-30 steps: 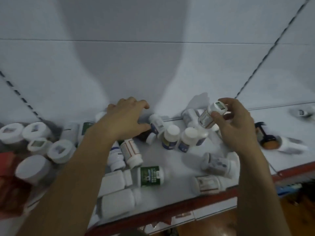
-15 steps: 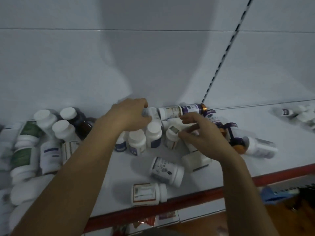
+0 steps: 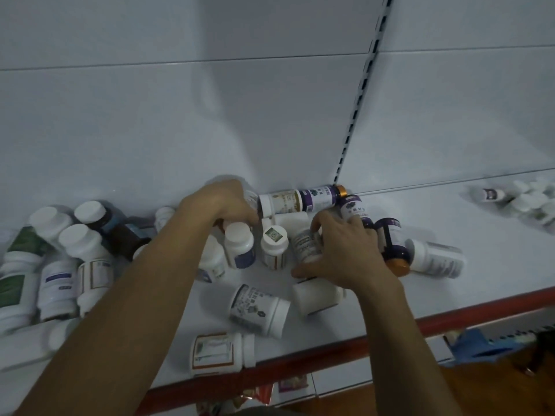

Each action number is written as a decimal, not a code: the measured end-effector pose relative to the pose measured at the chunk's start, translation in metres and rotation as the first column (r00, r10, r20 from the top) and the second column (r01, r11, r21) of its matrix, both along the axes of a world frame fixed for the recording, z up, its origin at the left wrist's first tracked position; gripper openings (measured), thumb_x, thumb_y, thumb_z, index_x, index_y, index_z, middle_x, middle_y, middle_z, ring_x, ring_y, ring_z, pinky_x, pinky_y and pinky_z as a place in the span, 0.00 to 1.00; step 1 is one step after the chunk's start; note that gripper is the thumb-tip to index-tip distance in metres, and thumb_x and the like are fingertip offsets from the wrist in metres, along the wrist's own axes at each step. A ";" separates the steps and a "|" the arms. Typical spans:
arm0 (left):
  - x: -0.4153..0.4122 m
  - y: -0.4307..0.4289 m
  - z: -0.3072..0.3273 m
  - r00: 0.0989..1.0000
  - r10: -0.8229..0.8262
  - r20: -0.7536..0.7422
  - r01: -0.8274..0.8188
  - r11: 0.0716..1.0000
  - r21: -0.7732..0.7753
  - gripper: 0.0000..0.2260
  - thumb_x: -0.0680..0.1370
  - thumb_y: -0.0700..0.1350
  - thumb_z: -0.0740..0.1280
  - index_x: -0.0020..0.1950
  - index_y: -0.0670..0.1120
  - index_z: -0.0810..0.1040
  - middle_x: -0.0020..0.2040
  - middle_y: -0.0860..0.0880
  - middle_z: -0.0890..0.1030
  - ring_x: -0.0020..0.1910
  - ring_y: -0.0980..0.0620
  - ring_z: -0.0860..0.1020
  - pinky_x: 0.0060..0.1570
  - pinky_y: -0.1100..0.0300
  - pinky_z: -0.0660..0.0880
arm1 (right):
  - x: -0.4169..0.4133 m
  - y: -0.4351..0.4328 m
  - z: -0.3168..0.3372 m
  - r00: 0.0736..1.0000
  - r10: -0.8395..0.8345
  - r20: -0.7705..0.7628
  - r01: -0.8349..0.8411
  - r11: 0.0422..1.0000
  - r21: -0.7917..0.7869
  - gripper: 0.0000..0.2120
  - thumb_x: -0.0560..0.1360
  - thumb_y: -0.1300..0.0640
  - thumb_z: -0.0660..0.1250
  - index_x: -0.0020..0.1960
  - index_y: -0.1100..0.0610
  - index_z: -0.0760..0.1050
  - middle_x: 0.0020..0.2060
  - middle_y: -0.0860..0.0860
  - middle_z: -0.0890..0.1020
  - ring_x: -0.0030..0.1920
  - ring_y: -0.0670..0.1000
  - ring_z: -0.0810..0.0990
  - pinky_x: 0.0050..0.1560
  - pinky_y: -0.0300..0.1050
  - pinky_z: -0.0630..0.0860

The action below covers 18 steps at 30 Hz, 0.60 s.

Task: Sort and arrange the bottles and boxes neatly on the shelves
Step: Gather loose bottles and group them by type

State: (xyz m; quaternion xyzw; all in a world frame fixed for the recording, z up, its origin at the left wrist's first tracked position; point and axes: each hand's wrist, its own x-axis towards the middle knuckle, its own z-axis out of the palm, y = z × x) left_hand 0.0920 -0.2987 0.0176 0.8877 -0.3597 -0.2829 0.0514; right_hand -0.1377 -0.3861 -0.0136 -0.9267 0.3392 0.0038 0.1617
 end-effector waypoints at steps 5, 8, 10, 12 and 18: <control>-0.002 0.024 0.018 0.998 0.037 0.060 -0.016 0.949 -0.316 0.14 0.74 0.52 0.72 0.51 0.51 0.70 0.46 0.50 0.77 0.39 0.56 0.75 0.32 0.59 0.67 | 0.002 0.000 -0.002 0.999 -0.051 0.004 0.051 0.998 -0.046 0.32 0.65 0.39 0.76 0.63 0.46 0.66 0.55 0.47 0.79 0.69 0.58 0.69 0.65 0.61 0.69; -0.005 0.049 0.029 0.993 0.115 -0.030 -0.113 0.830 -0.546 0.08 0.75 0.52 0.69 0.50 0.57 0.71 0.43 0.54 0.79 0.40 0.57 0.76 0.36 0.58 0.67 | -0.001 -0.005 -0.005 0.991 -0.078 0.110 0.080 0.997 -0.015 0.28 0.65 0.42 0.76 0.59 0.44 0.66 0.50 0.45 0.75 0.60 0.55 0.72 0.61 0.57 0.69; -0.007 0.067 0.036 0.984 0.153 -0.086 -0.171 0.730 -0.662 0.07 0.75 0.53 0.68 0.50 0.59 0.73 0.42 0.54 0.80 0.40 0.53 0.79 0.38 0.56 0.72 | -0.003 -0.008 -0.003 0.967 -0.130 0.218 0.123 0.991 0.043 0.29 0.65 0.43 0.78 0.59 0.44 0.66 0.52 0.47 0.76 0.55 0.53 0.75 0.58 0.55 0.73; -0.007 0.087 0.044 0.977 0.197 -0.083 -0.193 0.645 -0.740 0.07 0.73 0.55 0.67 0.50 0.61 0.75 0.44 0.57 0.81 0.41 0.55 0.80 0.41 0.55 0.75 | -0.005 -0.010 0.004 0.903 -0.188 0.386 0.161 0.982 0.102 0.28 0.65 0.47 0.78 0.58 0.44 0.67 0.53 0.48 0.77 0.48 0.49 0.76 0.46 0.48 0.76; 0.006 0.140 0.067 0.944 0.329 0.005 -0.172 0.507 -0.845 0.10 0.73 0.56 0.65 0.53 0.57 0.76 0.45 0.61 0.80 0.42 0.60 0.78 0.40 0.58 0.73 | 0.025 0.021 0.041 0.592 -0.210 0.778 0.047 0.973 0.227 0.24 0.71 0.56 0.75 0.61 0.43 0.69 0.54 0.40 0.77 0.50 0.37 0.79 0.36 0.32 0.77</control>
